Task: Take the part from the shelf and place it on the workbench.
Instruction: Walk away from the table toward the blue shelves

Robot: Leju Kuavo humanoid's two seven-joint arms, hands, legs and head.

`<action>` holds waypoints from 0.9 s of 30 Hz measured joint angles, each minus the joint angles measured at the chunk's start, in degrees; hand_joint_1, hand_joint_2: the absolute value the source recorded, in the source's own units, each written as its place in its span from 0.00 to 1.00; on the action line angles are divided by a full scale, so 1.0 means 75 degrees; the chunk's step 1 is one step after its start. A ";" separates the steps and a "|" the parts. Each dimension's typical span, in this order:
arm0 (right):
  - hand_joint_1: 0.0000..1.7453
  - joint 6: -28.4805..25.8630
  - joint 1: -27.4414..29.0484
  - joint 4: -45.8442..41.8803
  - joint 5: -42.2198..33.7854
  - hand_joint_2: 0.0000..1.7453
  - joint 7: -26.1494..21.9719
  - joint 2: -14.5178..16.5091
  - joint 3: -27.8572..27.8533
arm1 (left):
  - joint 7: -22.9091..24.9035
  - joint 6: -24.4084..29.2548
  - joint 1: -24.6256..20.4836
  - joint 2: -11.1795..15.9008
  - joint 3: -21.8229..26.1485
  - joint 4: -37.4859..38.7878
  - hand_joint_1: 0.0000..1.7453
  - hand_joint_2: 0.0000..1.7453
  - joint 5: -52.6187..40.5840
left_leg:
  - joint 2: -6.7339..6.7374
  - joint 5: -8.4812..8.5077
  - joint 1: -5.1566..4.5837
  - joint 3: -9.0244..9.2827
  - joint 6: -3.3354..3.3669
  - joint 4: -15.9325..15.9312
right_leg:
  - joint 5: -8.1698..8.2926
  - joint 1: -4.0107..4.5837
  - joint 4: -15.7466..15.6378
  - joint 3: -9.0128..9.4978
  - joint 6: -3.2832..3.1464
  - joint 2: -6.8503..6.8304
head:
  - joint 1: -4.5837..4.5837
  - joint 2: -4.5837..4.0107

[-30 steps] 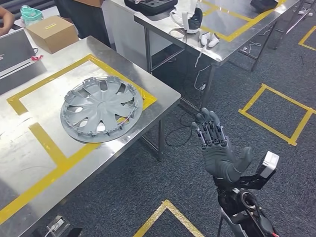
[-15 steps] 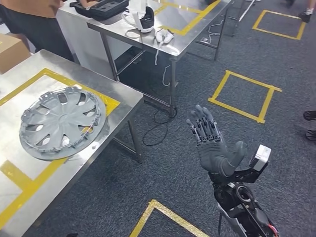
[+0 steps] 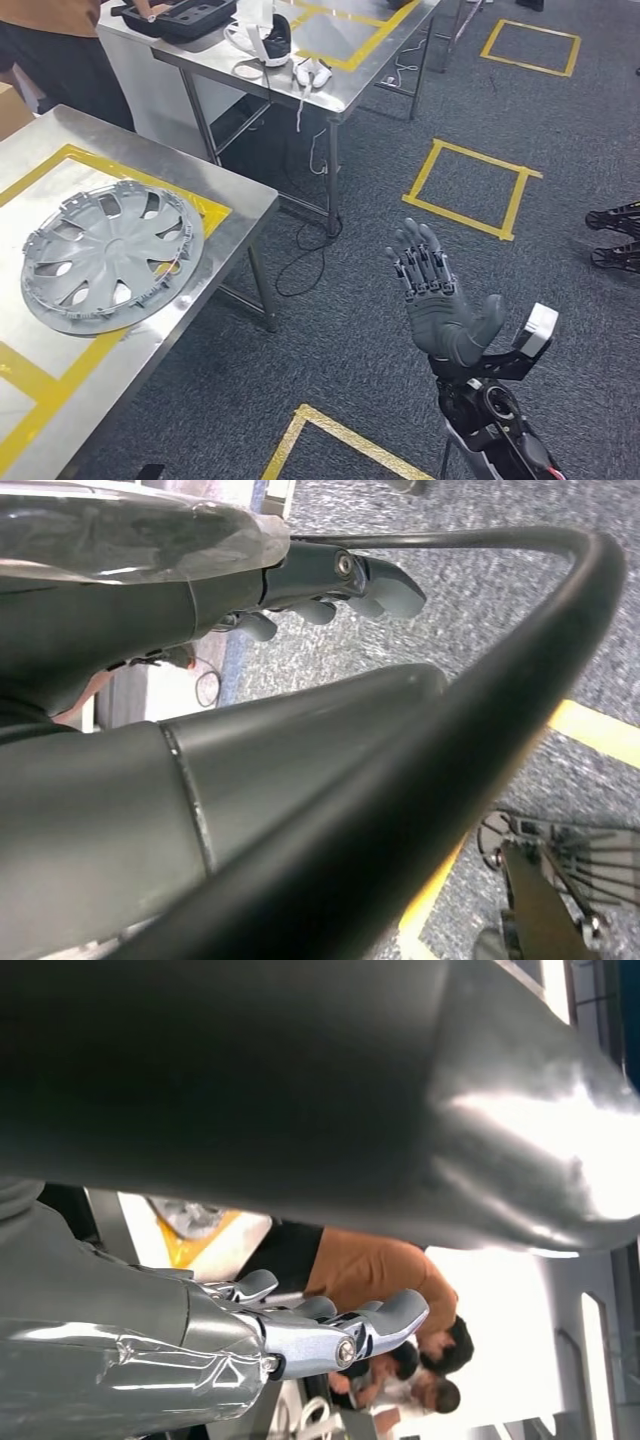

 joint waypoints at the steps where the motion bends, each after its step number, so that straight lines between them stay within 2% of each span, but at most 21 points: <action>1: 0.00 0.0000 -0.0011 0.0003 -0.0001 0.00 -0.0001 -0.0001 0.0004 | 0.0000 0.0000 0.0000 -0.0004 -0.0006 0.0000 0.00 0.00 0.0000 | 0.0046 -0.0032 -0.0017 0.0014 -0.0047 0.0032 | 0.0161 0.0021 -0.0527 0.0264 -0.0027 -0.0146 | 0.0053 0.0000; 2: 0.00 0.0000 -0.0020 0.0004 -0.0001 0.00 -0.0001 -0.0002 0.0007 | 0.0000 0.0000 0.0001 -0.0004 -0.0012 0.0000 0.00 0.00 0.0000 | 0.0093 -0.0051 -0.0039 0.0018 -0.0095 0.0054 | 0.0229 0.0040 -0.0850 0.0433 -0.0077 -0.0262 | 0.0082 0.0000; 3: 0.00 0.0000 -0.0023 0.0006 -0.0001 0.00 -0.0002 -0.0002 0.0012 | 0.0000 0.0000 0.0000 -0.0002 -0.0018 0.0000 0.00 0.00 0.0000 | 0.0146 -0.0061 -0.0065 0.0012 -0.0138 0.0074 | 0.0221 0.0063 -0.0999 0.0498 -0.0132 -0.0314 | 0.0083 0.0000; 5: 0.00 0.0000 -0.0011 0.0007 -0.0001 0.00 -0.0001 -0.0012 0.0012 | 0.0000 0.0000 -0.0004 0.0001 -0.0034 0.0000 0.00 0.00 0.0000 | 0.0281 -0.0063 -0.0071 0.0004 -0.0203 0.0082 | 0.0235 0.0080 -0.1019 0.0494 -0.0253 -0.0178 | 0.0024 0.0000; 6: 0.00 0.0001 -0.0006 0.0007 -0.0001 0.00 -0.0003 -0.0018 0.0011 | 0.0000 0.0000 -0.0007 0.0002 -0.0042 0.0000 0.00 0.00 0.0000 | 0.0250 -0.0118 -0.0055 -0.0002 -0.0237 0.0133 | 0.0257 0.0080 -0.1035 0.0482 -0.0299 -0.0102 | -0.0007 0.0000; 7: 0.00 0.0001 -0.0008 0.0007 -0.0002 0.00 -0.0002 -0.0023 0.0009 | 0.0000 0.0000 -0.0009 0.0004 -0.0047 0.0000 0.00 0.00 0.0000 | 0.0129 -0.0247 -0.0034 -0.0065 -0.0266 0.0302 | 0.0282 0.0073 -0.1051 0.0478 -0.0346 -0.0032 | -0.0042 0.0000; 9: 0.00 0.0001 -0.0012 0.0007 -0.0002 0.00 -0.0001 -0.0026 0.0011 | 0.0000 -0.0002 -0.0010 0.0004 -0.0052 0.0000 0.00 0.00 0.0001 | -0.0238 -0.0717 -0.0008 -0.0456 -0.0304 0.1140 | 0.0319 0.0064 -0.1074 0.0467 -0.0417 0.0099 | -0.0158 0.0000; 10: 0.00 -0.0002 -0.0010 0.0007 -0.0001 0.00 0.0001 -0.0026 0.0013 | 0.0000 -0.0005 -0.0005 0.0003 -0.0052 0.0000 0.00 0.00 0.0004 | -0.0353 -0.0963 -0.0009 -0.0760 -0.0306 0.1724 | 0.0329 0.0075 -0.1075 0.0453 -0.0441 0.0170 | -0.0225 0.0000; 11: 0.00 -0.0005 -0.0007 0.0007 -0.0001 0.00 0.0003 -0.0026 0.0015 | 0.0000 -0.0009 0.0000 0.0002 -0.0053 0.0000 0.00 0.00 0.0007 | -0.0398 -0.1114 -0.0012 -0.1031 -0.0302 0.2215 | 0.0336 0.0090 -0.1075 0.0445 -0.0458 0.0247 | -0.0270 0.0000; 12: 0.00 -0.0008 -0.0004 0.0007 0.0000 0.00 0.0004 -0.0026 0.0017 | 0.0002 -0.0014 0.0007 0.0002 -0.0054 0.0000 0.00 0.00 0.0012 | -0.0416 -0.1123 -0.0016 -0.1195 -0.0289 0.2473 | 0.0340 0.0106 -0.1074 0.0442 -0.0470 0.0328 | -0.0302 0.0000; 13: 0.00 -0.0011 -0.0003 0.0007 0.0000 0.00 0.0005 -0.0026 0.0018 | 0.0004 -0.0018 0.0012 0.0001 -0.0055 0.0000 0.00 0.00 0.0017 | -0.0426 -0.1009 -0.0019 -0.1236 -0.0266 0.2472 | 0.0343 0.0119 -0.1074 0.0443 -0.0478 0.0407 | -0.0328 0.0000; 14: 0.00 -0.0012 -0.0003 0.0007 0.0000 0.00 0.0007 -0.0026 0.0018 | 0.0007 -0.0021 0.0015 0.0002 -0.0055 0.0000 0.00 0.00 0.0020 | -0.0443 -0.0759 -0.0026 -0.1112 -0.0230 0.2142 | 0.0347 0.0130 -0.1074 0.0450 -0.0483 0.0488 | -0.0353 0.0000; 15: 0.00 -0.0012 -0.0005 0.0007 0.0002 0.00 0.0011 -0.0025 0.0018 | 0.0009 -0.0021 0.0014 0.0008 -0.0055 0.0001 0.00 0.00 0.0025 | -0.0529 -0.0442 -0.0041 -0.0864 -0.0171 0.1574 | 0.0351 0.0134 -0.1075 0.0455 -0.0483 0.0566 | -0.0383 0.0000; 17: 0.00 -0.0015 -0.0008 0.0007 0.0007 0.00 0.0021 -0.0024 0.0018 | 0.0010 -0.0012 0.0006 0.0031 -0.0055 0.0001 0.00 0.00 0.0032 | -0.0752 -0.0009 -0.0071 -0.0399 -0.0069 0.0515 | 0.0354 0.0163 -0.1062 0.0445 -0.0462 0.0701 | -0.0423 0.0000; 18: 0.00 -0.0017 -0.0010 0.0007 0.0010 0.00 0.0025 -0.0023 0.0020 | 0.0011 -0.0007 -0.0001 0.0041 -0.0055 0.0002 0.00 0.00 0.0035 | -0.0830 0.0076 -0.0088 -0.0274 -0.0043 0.0229 | 0.0358 0.0165 -0.1058 0.0431 -0.0440 0.0753 | -0.0430 0.0000; 19: 0.00 -0.0020 -0.0010 0.0007 0.0011 0.00 0.0031 -0.0023 0.0023 | 0.0012 -0.0003 -0.0010 0.0044 -0.0055 0.0002 0.00 0.00 0.0038 | -0.0822 0.0072 -0.0104 -0.0247 -0.0034 0.0154 | 0.0364 0.0162 -0.1062 0.0419 -0.0403 0.0802 | -0.0428 0.0000; 21: 0.00 -0.0024 -0.0006 0.0002 0.0012 0.00 0.0042 -0.0024 0.0024 | 0.0017 0.0001 -0.0035 0.0030 -0.0055 0.0002 0.00 0.00 0.0042 | -0.0688 0.0106 -0.0092 -0.0216 0.0003 0.0095 | 0.0371 0.0137 -0.1078 0.0389 -0.0322 0.0877 | -0.0432 0.0000; 22: 0.00 -0.0027 -0.0009 -0.0003 0.0012 0.00 0.0043 -0.0025 0.0020 | 0.0022 0.0003 -0.0042 0.0022 -0.0055 0.0002 0.00 0.00 0.0045 | -0.0621 0.0128 -0.0071 -0.0192 0.0034 0.0048 | 0.0317 0.0143 -0.1019 0.0350 -0.0278 0.0828 | -0.0422 0.0000; 24: 0.00 -0.0041 -0.0028 -0.0013 0.0012 0.00 0.0045 -0.0026 0.0011 | 0.0032 0.0008 -0.0036 0.0009 -0.0057 0.0003 0.00 0.00 0.0046 | -0.0477 0.0162 -0.0031 -0.0155 0.0093 -0.0026 | -0.0071 0.0152 -0.0407 0.0070 -0.0209 0.0550 | -0.0328 0.0000; 26: 0.00 -0.0064 -0.0027 -0.0015 0.0012 0.00 0.0053 -0.0026 0.0011 | 0.0034 0.0011 -0.0018 0.0010 -0.0060 0.0002 0.00 0.00 0.0043 | -0.0344 0.0155 -0.0046 -0.0155 0.0126 -0.0029 | -0.0641 0.0120 0.0739 -0.0429 -0.0132 0.0309 | -0.0210 0.0000; 27: 0.00 -0.0074 -0.0014 -0.0015 0.0012 0.00 0.0057 -0.0026 0.0012 | 0.0034 0.0012 -0.0010 0.0008 -0.0060 0.0002 0.00 0.00 0.0042 | -0.0282 0.0152 -0.0050 -0.0155 0.0126 -0.0028 | -0.0792 0.0096 0.1155 -0.0606 -0.0100 0.0273 | -0.0172 0.0000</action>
